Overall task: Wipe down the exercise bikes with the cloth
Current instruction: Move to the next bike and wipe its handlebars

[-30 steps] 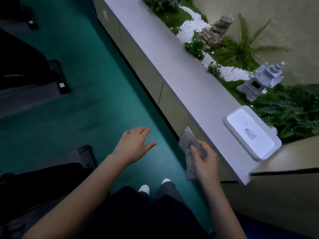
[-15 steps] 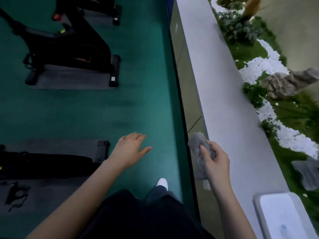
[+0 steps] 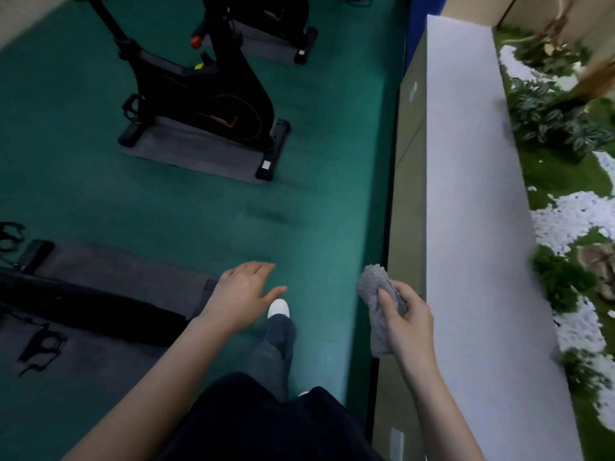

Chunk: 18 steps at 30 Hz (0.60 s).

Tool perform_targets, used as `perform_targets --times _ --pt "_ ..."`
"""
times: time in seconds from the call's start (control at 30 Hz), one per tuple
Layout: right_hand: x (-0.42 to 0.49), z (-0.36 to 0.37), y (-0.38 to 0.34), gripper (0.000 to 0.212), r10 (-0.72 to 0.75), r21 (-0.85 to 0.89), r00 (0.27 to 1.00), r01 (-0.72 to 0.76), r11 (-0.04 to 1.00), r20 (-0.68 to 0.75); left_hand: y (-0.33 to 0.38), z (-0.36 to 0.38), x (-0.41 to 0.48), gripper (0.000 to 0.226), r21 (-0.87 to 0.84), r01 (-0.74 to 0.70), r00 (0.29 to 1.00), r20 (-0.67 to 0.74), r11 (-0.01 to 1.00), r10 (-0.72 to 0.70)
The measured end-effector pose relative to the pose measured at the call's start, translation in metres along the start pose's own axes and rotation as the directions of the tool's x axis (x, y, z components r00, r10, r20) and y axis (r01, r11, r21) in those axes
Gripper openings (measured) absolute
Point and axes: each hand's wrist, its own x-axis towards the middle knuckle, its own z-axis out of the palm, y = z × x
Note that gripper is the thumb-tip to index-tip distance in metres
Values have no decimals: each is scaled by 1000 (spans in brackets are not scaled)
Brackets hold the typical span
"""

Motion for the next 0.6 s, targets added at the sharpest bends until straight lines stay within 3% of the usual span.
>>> perform_targets --times 0.4,0.6 --pt "144 86 -102 14 -111 -26 992 113 993 66 -46 -78 161 62 -29 -34 999 -31 999 33" --pt "199 126 -132 13 -125 -73 976 140 987 180 -78 -98 195 62 -97 79 995 -56 992 -85"
